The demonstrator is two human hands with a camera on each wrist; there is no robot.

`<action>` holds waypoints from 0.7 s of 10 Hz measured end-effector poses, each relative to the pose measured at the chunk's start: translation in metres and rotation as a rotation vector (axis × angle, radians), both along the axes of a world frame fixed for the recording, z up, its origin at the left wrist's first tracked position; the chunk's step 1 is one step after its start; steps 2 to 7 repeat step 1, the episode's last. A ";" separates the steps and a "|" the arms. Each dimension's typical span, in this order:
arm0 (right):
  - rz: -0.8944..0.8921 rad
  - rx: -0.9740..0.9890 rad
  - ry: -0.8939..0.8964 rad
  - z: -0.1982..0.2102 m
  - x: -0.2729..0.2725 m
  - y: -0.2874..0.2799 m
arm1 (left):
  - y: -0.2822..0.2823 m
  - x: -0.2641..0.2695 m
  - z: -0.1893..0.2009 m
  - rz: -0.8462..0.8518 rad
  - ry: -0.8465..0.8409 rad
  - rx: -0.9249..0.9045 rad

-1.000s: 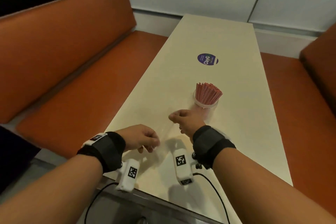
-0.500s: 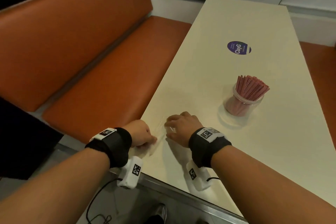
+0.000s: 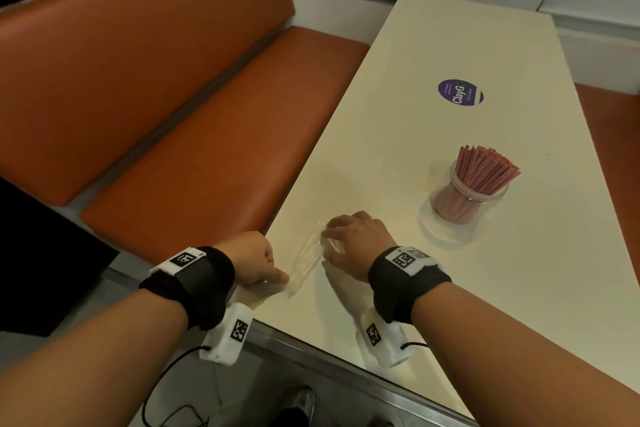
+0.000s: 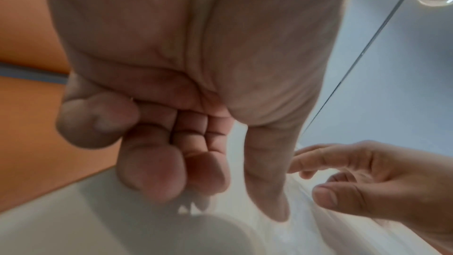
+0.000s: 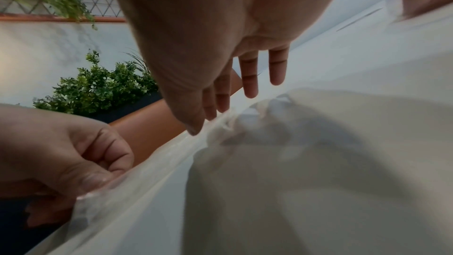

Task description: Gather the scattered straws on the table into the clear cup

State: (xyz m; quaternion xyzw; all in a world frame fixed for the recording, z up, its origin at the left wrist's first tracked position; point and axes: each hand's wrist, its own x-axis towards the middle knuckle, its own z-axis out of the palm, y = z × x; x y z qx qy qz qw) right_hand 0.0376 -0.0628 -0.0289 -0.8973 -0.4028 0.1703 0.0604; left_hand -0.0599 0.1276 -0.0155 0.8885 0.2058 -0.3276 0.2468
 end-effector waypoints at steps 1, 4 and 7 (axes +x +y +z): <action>-0.029 0.058 -0.011 0.003 0.002 -0.001 | 0.002 0.002 0.004 0.032 -0.021 -0.020; -0.029 0.058 -0.011 0.003 0.002 -0.001 | 0.002 0.002 0.004 0.032 -0.021 -0.020; -0.029 0.058 -0.011 0.003 0.002 -0.001 | 0.002 0.002 0.004 0.032 -0.021 -0.020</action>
